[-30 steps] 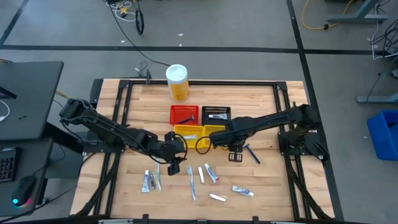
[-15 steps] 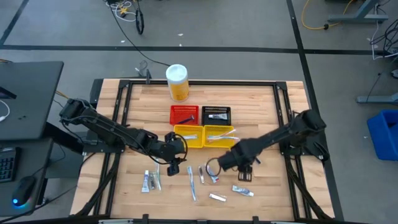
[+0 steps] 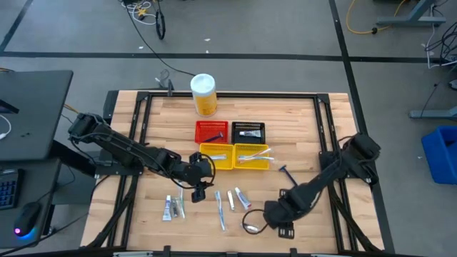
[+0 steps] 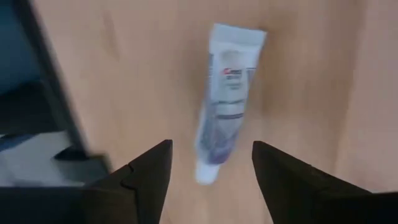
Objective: Pick & Place Travel size toiletries
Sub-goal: Put the white toothpaste into the black bin
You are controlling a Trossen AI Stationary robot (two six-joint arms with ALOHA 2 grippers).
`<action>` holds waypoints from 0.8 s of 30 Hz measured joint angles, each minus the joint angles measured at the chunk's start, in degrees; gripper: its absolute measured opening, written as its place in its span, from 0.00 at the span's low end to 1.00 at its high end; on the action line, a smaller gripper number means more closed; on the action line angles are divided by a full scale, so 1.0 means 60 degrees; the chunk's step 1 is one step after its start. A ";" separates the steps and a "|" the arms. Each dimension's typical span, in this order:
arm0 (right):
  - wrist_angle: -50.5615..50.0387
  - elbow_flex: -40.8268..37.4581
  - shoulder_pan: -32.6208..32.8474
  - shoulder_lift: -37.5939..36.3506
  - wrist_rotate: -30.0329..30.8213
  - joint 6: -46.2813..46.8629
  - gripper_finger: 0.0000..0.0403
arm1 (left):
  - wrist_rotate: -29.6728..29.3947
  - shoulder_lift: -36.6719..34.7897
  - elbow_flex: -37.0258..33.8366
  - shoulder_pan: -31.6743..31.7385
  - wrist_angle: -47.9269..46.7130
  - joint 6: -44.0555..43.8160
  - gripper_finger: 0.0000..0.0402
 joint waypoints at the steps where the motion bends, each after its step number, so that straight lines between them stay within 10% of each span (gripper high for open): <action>1: 0.0085 -0.0118 0.0091 0.0000 0.0426 0.0120 0.58 | 0.0003 0.0000 0.0000 0.0000 0.0004 -0.0023 0.43; 24: 0.2587 -0.1650 0.0810 -0.0056 0.2016 -0.0289 0.44 | 0.0003 0.0000 0.0000 0.0004 0.0001 -0.0320 0.43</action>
